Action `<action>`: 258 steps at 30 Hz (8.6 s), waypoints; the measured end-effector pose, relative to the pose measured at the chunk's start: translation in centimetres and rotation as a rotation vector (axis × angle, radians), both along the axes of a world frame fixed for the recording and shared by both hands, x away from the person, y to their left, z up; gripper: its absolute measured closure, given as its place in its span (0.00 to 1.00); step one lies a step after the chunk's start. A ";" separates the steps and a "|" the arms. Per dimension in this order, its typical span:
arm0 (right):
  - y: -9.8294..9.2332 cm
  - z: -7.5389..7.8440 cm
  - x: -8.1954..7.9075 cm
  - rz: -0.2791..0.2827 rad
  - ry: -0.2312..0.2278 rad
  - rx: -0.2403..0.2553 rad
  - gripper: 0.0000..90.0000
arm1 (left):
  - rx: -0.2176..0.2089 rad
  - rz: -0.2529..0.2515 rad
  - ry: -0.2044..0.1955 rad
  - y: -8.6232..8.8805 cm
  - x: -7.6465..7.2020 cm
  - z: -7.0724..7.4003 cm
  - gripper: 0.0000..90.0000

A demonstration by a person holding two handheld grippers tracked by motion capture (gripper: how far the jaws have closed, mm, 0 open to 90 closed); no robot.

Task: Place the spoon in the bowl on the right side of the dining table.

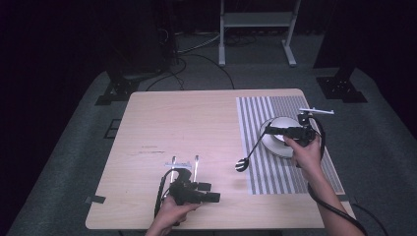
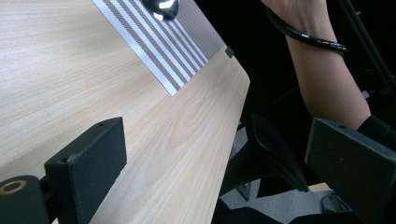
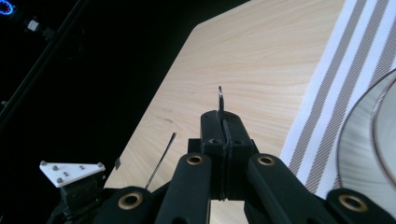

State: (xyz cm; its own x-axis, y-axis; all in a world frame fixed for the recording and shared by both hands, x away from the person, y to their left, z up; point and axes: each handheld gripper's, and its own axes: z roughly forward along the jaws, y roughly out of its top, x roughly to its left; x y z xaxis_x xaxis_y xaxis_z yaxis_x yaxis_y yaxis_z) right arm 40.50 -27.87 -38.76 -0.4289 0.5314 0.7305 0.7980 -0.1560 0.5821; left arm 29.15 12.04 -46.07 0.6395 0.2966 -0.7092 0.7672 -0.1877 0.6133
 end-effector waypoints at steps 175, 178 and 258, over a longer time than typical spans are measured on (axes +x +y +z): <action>-11.9 -3.6 -1.0 -0.357 0.087 0.010 0.80 | -0.003 0.027 0.002 0.5 0.1 0.0 0.04; -11.3 -3.4 -1.2 -0.340 0.077 0.013 0.77 | -0.003 0.027 0.001 0.5 0.1 0.0 0.04; -2.9 -4.8 -9.1 -0.087 -0.045 -0.031 0.46 | -0.006 0.032 -0.006 0.9 0.0 0.2 0.04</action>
State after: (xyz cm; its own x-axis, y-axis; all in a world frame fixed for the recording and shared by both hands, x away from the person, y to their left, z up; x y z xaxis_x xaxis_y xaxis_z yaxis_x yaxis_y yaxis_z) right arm 31.44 -30.81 -43.54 -0.4123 0.5903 0.6940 0.7551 -0.2048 0.6228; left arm 29.14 12.95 -45.91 0.6342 0.3124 -0.7072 0.7689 -0.1594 0.6192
